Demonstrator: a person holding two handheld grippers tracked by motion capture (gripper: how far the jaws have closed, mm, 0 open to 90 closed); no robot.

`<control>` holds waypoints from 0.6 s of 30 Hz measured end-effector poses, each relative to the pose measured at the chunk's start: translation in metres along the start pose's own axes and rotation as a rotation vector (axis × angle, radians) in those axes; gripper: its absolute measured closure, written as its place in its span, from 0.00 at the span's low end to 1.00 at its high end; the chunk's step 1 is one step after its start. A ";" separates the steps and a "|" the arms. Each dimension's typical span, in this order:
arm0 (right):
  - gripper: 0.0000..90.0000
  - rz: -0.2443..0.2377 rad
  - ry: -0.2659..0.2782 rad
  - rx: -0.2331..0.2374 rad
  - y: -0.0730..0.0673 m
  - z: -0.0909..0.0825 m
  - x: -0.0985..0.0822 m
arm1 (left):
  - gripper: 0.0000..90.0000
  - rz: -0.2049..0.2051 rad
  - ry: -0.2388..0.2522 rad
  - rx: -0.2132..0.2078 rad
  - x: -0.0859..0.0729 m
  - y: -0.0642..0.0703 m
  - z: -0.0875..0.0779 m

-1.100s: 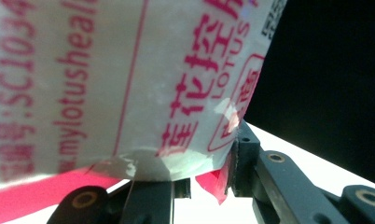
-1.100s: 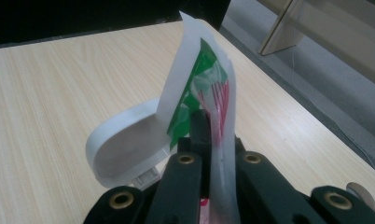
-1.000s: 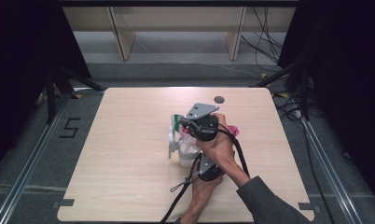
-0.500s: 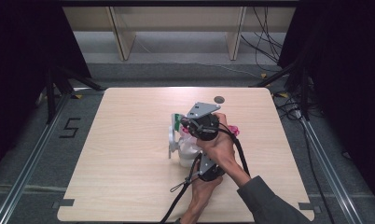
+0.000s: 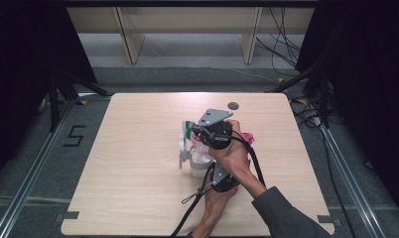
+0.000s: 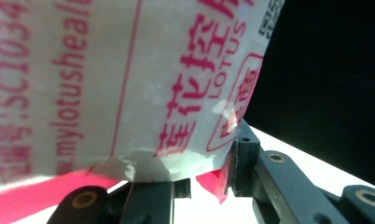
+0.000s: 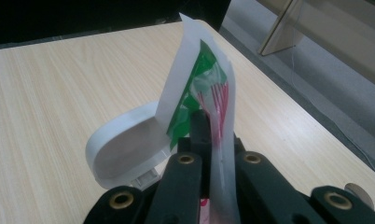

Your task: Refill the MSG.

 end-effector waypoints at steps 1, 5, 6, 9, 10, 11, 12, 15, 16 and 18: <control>1.00 0.001 0.000 -0.001 0.000 0.000 0.000 | 0.82 -0.025 0.030 -0.025 0.002 0.003 0.003; 1.00 -0.002 -0.008 -0.002 -0.002 0.001 -0.001 | 0.82 -0.004 0.008 -0.031 0.000 0.002 0.002; 1.00 -0.002 -0.008 -0.002 -0.002 0.001 -0.001 | 0.82 -0.003 0.010 -0.030 0.001 0.002 0.002; 1.00 0.005 0.009 0.002 -0.001 -0.001 0.001 | 0.82 -0.004 0.018 -0.029 0.002 0.001 0.002; 1.00 0.005 0.009 0.002 -0.001 -0.001 0.001 | 0.82 -0.006 0.020 -0.026 0.002 0.002 0.002; 1.00 0.004 0.006 0.002 0.000 -0.002 0.001 | 0.82 0.010 -0.003 -0.002 0.001 0.001 0.000; 1.00 0.004 0.006 0.002 0.000 -0.002 0.001 | 0.82 0.010 -0.003 -0.002 0.001 0.001 0.000; 1.00 0.003 0.005 0.000 0.000 -0.003 0.001 | 0.82 -0.001 0.020 -0.030 0.003 0.003 0.002; 1.00 0.003 0.006 0.001 0.000 -0.003 0.001 | 0.82 0.002 0.010 -0.002 0.002 0.002 0.001; 1.00 -0.001 -0.004 0.002 0.000 -0.003 0.000 | 0.82 -0.011 0.022 -0.034 0.003 0.005 0.003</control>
Point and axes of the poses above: each handheld gripper's, and its own axes: z roughly forward along the jaws, x roughly out of its top, y roughly to its right, the point moved 6 cm from there along z, roughly forward along the jaws, and after that the axes turned 11 degrees about z, right-handed, at the moved point
